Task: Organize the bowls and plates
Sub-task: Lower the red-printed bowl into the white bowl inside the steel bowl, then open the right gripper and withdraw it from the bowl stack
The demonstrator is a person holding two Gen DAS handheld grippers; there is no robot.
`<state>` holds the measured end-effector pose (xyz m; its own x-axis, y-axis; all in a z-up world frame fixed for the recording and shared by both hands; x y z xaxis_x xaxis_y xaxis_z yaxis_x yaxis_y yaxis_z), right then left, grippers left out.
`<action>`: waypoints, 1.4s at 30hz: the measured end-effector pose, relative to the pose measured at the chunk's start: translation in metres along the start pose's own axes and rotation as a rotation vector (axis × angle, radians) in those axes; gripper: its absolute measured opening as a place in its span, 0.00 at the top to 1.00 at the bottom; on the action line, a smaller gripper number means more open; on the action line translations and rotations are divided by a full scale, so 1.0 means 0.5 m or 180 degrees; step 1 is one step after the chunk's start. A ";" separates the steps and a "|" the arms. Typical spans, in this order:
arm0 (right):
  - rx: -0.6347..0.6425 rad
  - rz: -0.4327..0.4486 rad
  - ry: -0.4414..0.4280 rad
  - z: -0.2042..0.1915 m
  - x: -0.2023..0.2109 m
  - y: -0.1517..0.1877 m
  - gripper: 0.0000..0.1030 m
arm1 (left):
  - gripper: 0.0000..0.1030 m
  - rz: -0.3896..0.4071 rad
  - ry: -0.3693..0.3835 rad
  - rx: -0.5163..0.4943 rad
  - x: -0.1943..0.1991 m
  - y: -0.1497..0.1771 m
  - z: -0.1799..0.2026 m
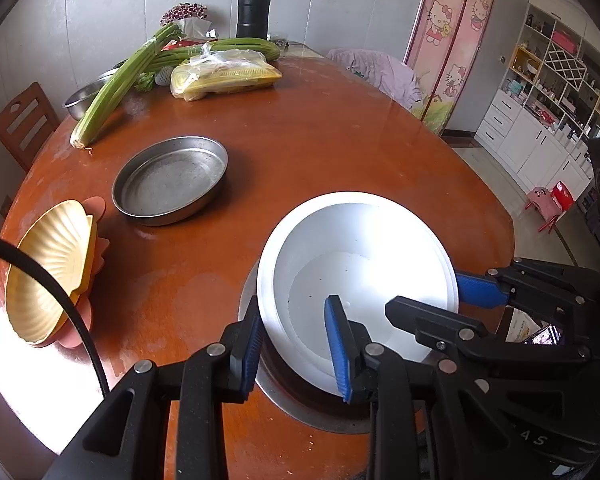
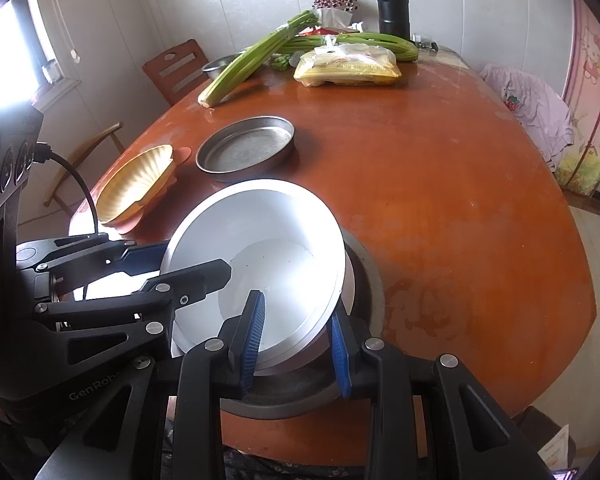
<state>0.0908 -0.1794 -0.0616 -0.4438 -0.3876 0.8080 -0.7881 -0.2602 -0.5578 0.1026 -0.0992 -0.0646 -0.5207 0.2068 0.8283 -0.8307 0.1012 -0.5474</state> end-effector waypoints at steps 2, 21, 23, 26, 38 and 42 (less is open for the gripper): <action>0.0002 0.0003 0.0001 -0.001 0.001 0.000 0.68 | 0.71 0.0003 -0.0006 -0.0002 0.000 -0.001 -0.002; -0.0004 0.0056 0.0066 0.012 0.005 -0.002 0.62 | 0.65 -0.0003 0.0087 0.0052 -0.007 -0.002 -0.013; -0.0017 0.0056 0.0092 0.017 0.004 -0.005 0.60 | 0.64 0.0003 0.0100 0.0058 -0.006 -0.003 -0.013; -0.0038 0.0063 0.0102 0.024 0.005 -0.007 0.56 | 0.64 0.0021 0.0122 0.0074 -0.004 -0.005 -0.015; -0.0056 0.0079 0.0152 0.032 0.004 -0.014 0.56 | 0.63 0.0081 0.0158 0.0158 0.009 -0.008 -0.032; -0.0066 0.0080 0.0152 0.029 0.002 -0.015 0.55 | 0.62 0.0111 0.0145 0.0198 0.017 -0.008 -0.044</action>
<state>0.1022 -0.1906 -0.0595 -0.4831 -0.3510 0.8021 -0.7850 -0.2322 -0.5744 0.1058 -0.0766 -0.0580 -0.5412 0.2532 0.8019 -0.8236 0.0328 -0.5662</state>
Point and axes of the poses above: each gripper's, at about its wrist camera, not at the fingertips, and x roughly against the way its jaws point, z to its right, y to its underside, the point moved 9 cm from there along -x, roughly the way its jaws point
